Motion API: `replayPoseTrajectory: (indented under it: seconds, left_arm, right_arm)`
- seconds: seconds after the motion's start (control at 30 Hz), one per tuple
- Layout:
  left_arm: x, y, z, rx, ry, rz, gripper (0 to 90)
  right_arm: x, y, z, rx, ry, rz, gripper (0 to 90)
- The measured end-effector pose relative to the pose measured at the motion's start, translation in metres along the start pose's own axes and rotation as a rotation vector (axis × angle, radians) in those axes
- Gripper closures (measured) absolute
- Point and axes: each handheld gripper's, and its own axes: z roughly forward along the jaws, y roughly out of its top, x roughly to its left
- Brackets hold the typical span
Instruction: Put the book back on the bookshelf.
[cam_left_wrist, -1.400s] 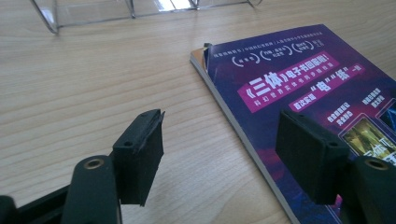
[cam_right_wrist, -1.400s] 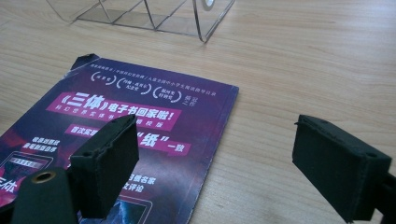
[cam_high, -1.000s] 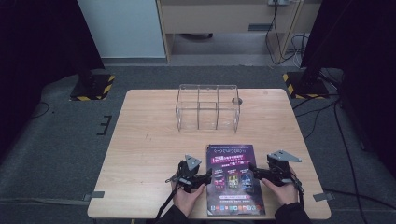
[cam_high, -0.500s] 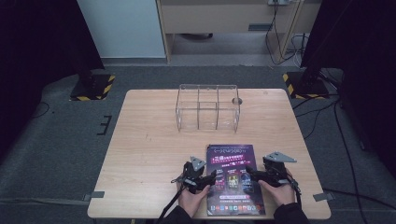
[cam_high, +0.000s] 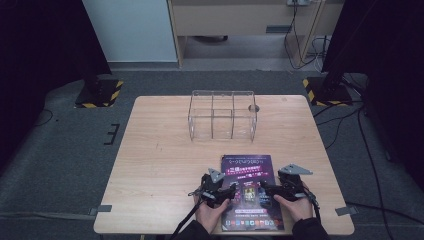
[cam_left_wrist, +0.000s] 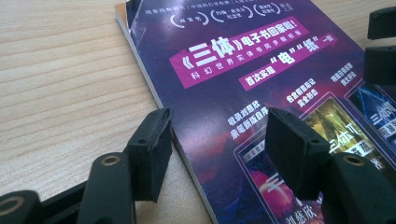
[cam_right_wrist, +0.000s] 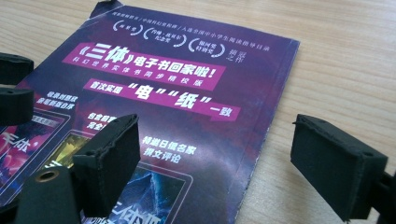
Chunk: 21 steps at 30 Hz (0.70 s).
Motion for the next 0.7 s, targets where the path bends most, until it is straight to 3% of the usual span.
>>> replayPoseTrajectory:
  seconds: [0.4, 0.7]
  left_arm:
    - [-0.0001, 0.0006, 0.0029, -0.018, 0.011, -0.021, 39.0]
    - [-0.0002, -0.0001, 0.0037, -0.034, 0.005, -0.049, 38.3]
  right_arm:
    - [0.0052, -0.0030, 0.0067, 0.033, 0.012, -0.022, 16.0]
    - [0.0092, -0.0044, 0.0081, 0.018, 0.011, -0.022, 16.1]
